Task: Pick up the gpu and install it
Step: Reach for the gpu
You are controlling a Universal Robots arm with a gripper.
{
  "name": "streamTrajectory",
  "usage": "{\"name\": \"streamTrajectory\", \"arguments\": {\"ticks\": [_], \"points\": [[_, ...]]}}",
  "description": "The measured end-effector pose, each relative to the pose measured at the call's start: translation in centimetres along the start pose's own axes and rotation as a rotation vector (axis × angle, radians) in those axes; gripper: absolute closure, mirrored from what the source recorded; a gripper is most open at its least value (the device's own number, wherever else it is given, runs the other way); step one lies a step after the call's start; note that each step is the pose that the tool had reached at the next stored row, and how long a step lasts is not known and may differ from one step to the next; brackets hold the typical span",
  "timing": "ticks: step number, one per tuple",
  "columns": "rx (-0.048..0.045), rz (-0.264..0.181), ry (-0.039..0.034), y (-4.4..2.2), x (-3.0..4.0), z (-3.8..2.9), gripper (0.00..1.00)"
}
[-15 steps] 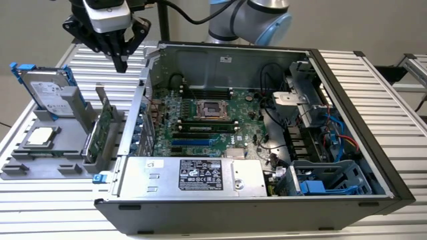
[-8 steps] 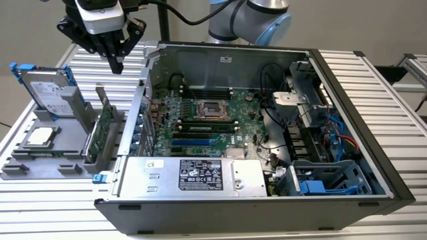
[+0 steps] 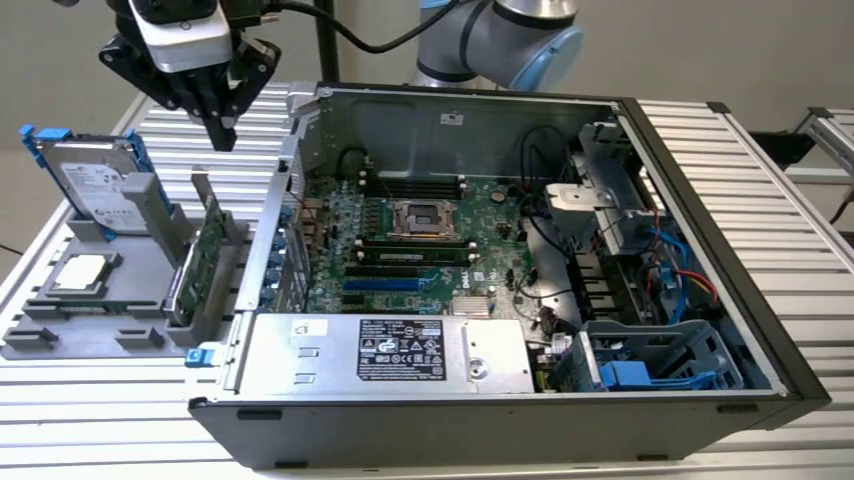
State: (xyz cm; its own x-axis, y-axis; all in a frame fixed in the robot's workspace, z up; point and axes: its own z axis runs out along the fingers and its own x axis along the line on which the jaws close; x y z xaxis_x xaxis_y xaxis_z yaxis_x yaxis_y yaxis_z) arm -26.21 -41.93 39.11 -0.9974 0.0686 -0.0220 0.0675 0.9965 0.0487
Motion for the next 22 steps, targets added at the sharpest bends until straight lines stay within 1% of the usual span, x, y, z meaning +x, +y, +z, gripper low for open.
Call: {"name": "streamTrajectory", "arguments": {"ticks": [22], "points": [[0.0000,0.000,-0.0001,-1.51,2.88,-0.13,1.00]]}}
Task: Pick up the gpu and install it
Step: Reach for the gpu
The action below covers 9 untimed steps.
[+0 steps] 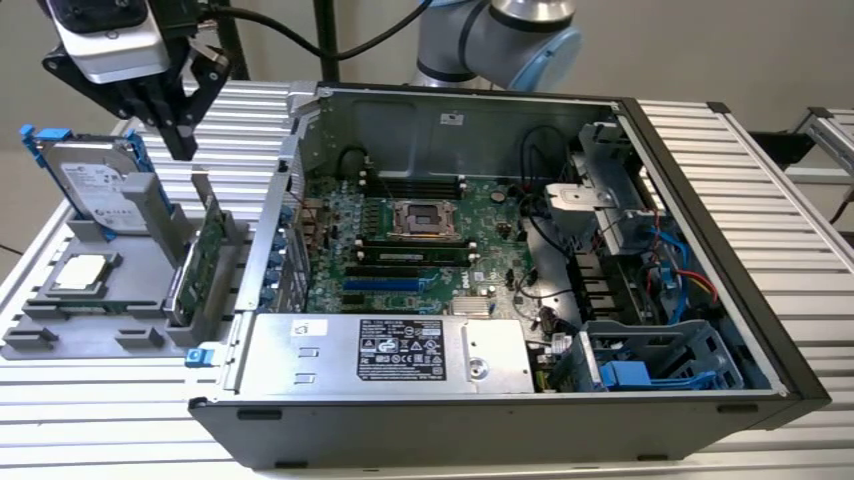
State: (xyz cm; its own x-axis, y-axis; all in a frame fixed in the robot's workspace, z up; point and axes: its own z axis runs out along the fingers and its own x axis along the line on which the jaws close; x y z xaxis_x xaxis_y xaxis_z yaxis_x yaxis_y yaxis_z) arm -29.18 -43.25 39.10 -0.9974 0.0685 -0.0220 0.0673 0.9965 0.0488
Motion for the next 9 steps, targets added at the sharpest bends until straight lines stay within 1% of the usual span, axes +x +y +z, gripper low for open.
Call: {"name": "streamTrajectory", "arguments": {"ticks": [9], "points": [[0.0001,0.000,0.0001,-0.41,1.12,-0.05,1.00]]}}
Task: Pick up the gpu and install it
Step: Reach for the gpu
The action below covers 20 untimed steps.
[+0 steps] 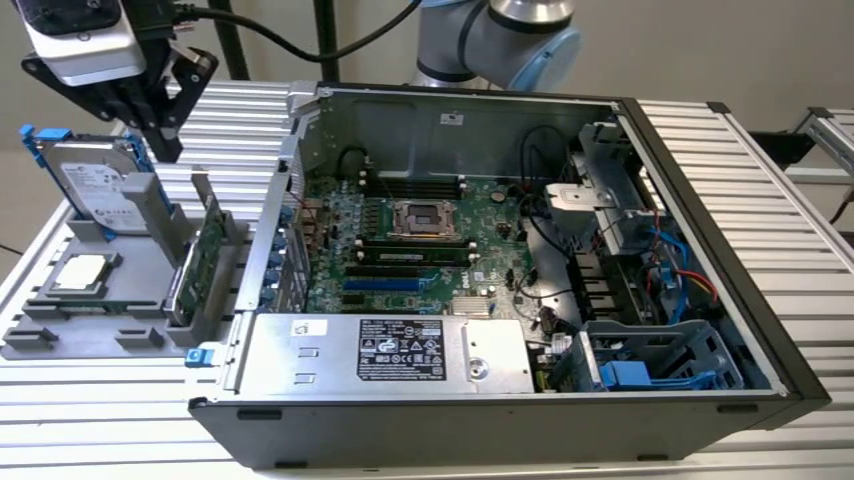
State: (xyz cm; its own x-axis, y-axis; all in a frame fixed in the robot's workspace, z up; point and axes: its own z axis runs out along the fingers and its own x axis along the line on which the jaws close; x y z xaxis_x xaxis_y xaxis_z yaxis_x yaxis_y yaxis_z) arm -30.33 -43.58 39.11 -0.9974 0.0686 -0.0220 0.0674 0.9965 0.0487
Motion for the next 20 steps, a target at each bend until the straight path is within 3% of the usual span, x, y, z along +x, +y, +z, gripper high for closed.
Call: {"name": "streamTrajectory", "arguments": {"ticks": [20], "points": [[-0.0001,0.000,0.0000,-0.58,2.38,-0.08,1.00]]}}
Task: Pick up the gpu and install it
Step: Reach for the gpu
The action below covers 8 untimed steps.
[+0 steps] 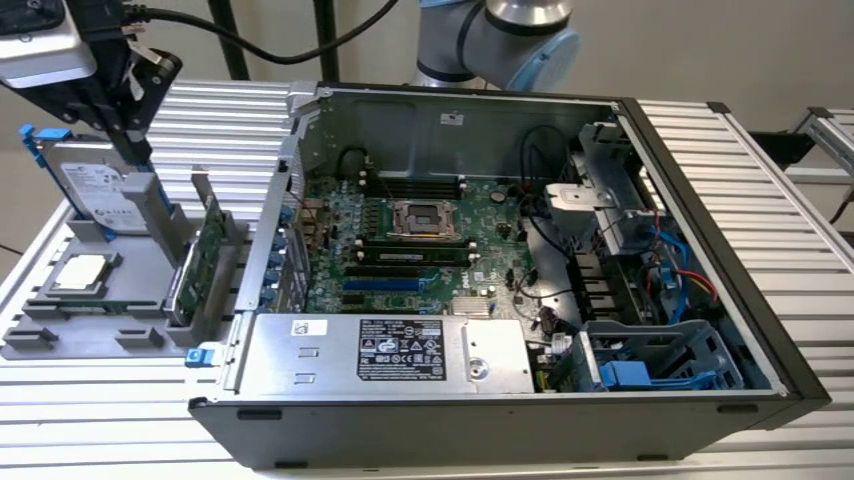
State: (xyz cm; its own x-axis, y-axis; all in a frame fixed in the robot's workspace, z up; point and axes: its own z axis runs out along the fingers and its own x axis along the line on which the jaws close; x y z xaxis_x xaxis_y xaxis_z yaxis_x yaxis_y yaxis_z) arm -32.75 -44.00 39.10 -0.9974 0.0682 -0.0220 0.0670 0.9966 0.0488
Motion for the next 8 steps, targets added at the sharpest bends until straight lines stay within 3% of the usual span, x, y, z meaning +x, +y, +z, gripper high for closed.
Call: {"name": "streamTrajectory", "arguments": {"ticks": [8], "points": [[0.0000,-0.001,0.0001,-0.08,0.51,-0.02,1.00]]}}
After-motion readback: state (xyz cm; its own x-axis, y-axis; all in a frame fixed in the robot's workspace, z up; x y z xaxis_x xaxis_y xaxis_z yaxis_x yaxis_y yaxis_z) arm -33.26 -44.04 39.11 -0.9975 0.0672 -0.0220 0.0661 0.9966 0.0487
